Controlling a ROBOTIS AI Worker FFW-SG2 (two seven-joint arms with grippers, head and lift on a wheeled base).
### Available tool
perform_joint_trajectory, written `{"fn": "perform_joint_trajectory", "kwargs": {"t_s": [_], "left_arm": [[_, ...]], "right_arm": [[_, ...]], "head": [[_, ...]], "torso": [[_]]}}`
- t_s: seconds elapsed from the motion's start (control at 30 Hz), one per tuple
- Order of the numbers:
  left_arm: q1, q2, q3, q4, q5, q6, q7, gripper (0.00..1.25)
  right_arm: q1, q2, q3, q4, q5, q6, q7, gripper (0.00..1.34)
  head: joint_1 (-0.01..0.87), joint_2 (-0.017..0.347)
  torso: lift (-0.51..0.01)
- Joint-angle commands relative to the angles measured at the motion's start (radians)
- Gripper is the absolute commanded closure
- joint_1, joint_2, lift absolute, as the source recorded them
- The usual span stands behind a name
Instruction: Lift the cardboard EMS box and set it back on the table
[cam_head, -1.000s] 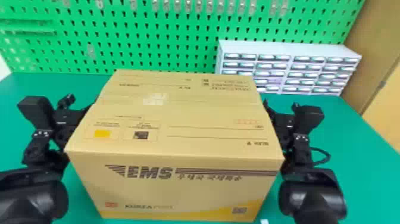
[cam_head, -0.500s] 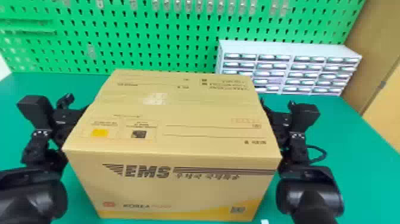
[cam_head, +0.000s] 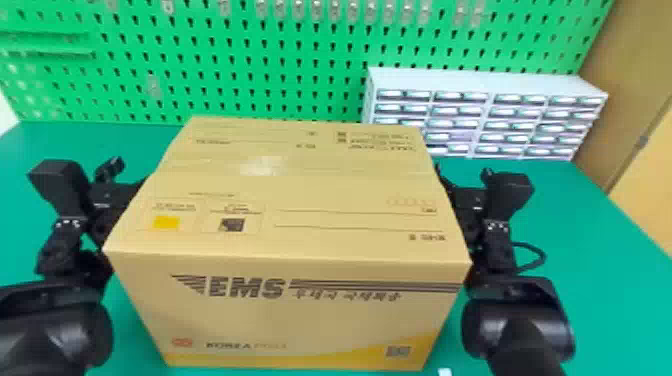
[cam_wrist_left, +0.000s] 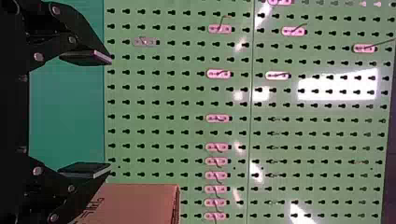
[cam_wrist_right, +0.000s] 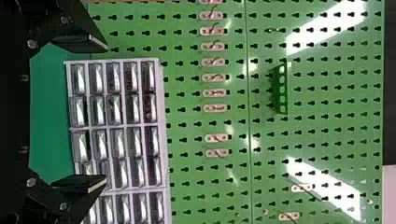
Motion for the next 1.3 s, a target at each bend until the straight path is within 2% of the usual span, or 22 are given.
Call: {"fn": "perform_joint_trajectory", "kwargs": {"t_s": [0.0, 0.27, 0.47, 0.67, 0.93, 1.13, 1.27], "left_arm": [[0.000, 0.000, -0.004, 0.000, 0.000, 0.000, -0.002, 0.44], [-0.003, 0.000, -0.006, -0.002, 0.006, 0.000, -0.002, 0.44], [-0.009, 0.000, -0.006, -0.043, 0.000, 0.021, 0.000, 0.44], [-0.021, 0.000, -0.007, -0.075, 0.002, 0.046, 0.000, 0.44], [-0.037, 0.000, -0.006, -0.126, 0.000, 0.086, 0.002, 0.44], [-0.043, 0.000, 0.001, -0.169, -0.005, 0.117, 0.015, 0.44], [-0.046, 0.000, 0.010, -0.178, -0.009, 0.121, 0.017, 0.44]], "right_arm": [[-0.001, 0.001, 0.003, 0.003, 0.000, -0.001, 0.000, 0.29], [-0.001, 0.003, 0.006, 0.003, -0.005, 0.001, 0.000, 0.29], [-0.004, -0.007, 0.021, -0.022, -0.012, 0.005, 0.000, 0.29], [-0.010, -0.008, 0.023, -0.080, -0.009, 0.064, 0.000, 0.29], [-0.013, -0.008, 0.029, -0.201, 0.005, 0.172, 0.000, 0.29], [-0.014, 0.003, 0.024, -0.285, 0.018, 0.246, 0.000, 0.29], [-0.016, 0.003, 0.027, -0.304, 0.023, 0.258, 0.000, 0.29]], "head": [[0.678, -0.015], [0.678, -0.015], [0.678, -0.015], [0.678, -0.015], [0.678, -0.015], [0.678, -0.015], [0.678, -0.015]], "torso": [[-0.097], [-0.097], [-0.097], [-0.097], [-0.097], [-0.097], [-0.097]]}}
